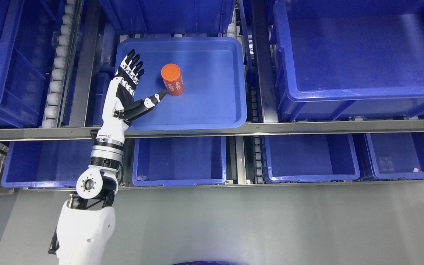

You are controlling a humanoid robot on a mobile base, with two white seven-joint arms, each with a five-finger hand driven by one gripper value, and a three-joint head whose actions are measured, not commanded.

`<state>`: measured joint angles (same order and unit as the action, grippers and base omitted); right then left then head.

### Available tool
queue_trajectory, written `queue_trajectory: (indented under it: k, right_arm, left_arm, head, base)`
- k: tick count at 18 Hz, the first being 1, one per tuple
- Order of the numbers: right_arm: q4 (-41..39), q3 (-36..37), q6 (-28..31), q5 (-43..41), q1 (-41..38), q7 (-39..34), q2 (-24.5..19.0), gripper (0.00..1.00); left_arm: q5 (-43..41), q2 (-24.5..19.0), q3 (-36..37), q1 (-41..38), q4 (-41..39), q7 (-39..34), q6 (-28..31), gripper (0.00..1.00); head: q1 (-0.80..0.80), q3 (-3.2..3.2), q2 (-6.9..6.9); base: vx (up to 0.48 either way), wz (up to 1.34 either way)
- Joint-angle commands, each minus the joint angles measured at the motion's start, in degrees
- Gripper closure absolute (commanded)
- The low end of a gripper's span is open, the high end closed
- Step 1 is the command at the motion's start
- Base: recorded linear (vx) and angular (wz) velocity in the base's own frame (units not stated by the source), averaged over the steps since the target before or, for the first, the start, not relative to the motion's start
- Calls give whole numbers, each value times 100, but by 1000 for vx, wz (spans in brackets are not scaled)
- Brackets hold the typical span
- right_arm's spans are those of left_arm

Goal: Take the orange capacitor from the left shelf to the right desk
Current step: 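Reach the left hand into the blue bin toward the orange capacitor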

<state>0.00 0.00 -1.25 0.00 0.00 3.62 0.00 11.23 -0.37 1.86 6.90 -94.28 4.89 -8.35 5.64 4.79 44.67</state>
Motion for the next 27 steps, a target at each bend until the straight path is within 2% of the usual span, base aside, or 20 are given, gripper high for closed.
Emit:
queue_trajectory:
  k: [1,6,10,16,19,27]
  right_arm:
    - [-100,97,2,18,-114,-1,100,0]
    - [-100,97,2,18,-114,-1,100,0]
    - [-100,97,2,18,-114,-1,100,0]
    - [-100,97,2,18,-114,-1,100,0]
    - [-100,97,2,18,-114,-1,100,0]
    - [-100,97,2,18,-114,-1,100,0]
  left_arm:
    - [-15,-63,-134,-75,-2,3,0,0]
    - [-234,-63,-11,74,146,38,35,0]
    - [-455,-63,438,469,761,-58,35,0]
    - [-542,-63,727,1251,1798,-208,35,0]
    - [-542,-63,991,1366,2027,-217,26,0]
    - [-692,-63,1062,1559,2371,-208,17,1]
  head:
    - [0,0,0]
    - [0,0,0]
    - [0,0,0]
    - [0,0,0]
    - [0,0,0]
    - [0,0,0]
  base:
    - [0,0]
    - [0,0]
    - [0,0]
    - [0,0]
    - [0,0]
    - [0,0]
